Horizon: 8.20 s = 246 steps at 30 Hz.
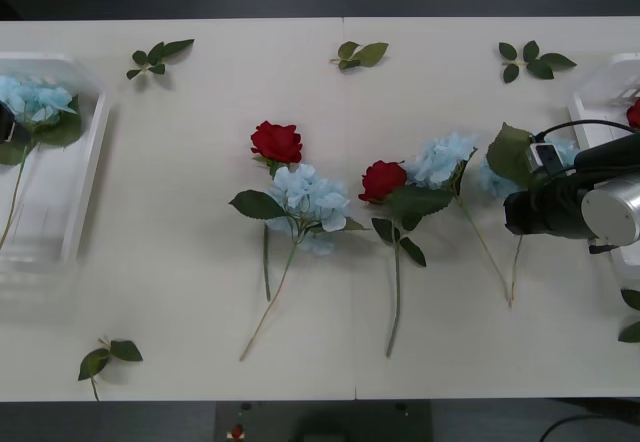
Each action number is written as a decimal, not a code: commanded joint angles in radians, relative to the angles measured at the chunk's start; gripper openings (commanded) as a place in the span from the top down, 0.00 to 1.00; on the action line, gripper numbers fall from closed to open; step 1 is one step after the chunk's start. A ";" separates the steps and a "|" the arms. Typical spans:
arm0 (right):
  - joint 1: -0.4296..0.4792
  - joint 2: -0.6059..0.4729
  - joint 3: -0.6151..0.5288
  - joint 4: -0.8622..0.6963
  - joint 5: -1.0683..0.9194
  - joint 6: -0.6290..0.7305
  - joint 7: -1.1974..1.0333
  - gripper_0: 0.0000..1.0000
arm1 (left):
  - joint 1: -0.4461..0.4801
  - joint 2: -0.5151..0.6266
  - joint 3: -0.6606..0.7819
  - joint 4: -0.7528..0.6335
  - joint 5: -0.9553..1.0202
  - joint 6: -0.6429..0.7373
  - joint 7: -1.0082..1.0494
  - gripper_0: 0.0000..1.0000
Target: Put the red flowers into the right box and the blue flowers into the left box
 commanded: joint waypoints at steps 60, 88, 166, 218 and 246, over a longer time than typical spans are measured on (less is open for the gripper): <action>-0.081 0.618 -0.340 0.059 -1.484 -0.059 1.247 1.00 | 0.146 -0.387 0.327 -0.532 0.731 0.360 -0.528 0.00; -0.106 0.759 -0.320 0.064 -1.482 -0.056 1.287 1.00 | 0.140 -0.426 0.189 -0.529 0.816 0.336 -0.574 1.00; -0.244 0.124 -0.236 -0.220 -0.284 0.518 0.352 0.00 | 0.202 0.159 0.523 -0.147 0.331 0.406 -0.519 1.00; -0.222 -0.016 0.224 -0.091 -0.079 0.051 0.489 0.00 | 0.322 0.064 0.350 -0.155 -0.106 0.175 -0.364 0.00; -0.222 0.042 0.198 -0.027 -0.085 0.050 0.489 1.00 | 0.245 -0.177 0.398 -0.639 0.076 0.489 -0.083 0.00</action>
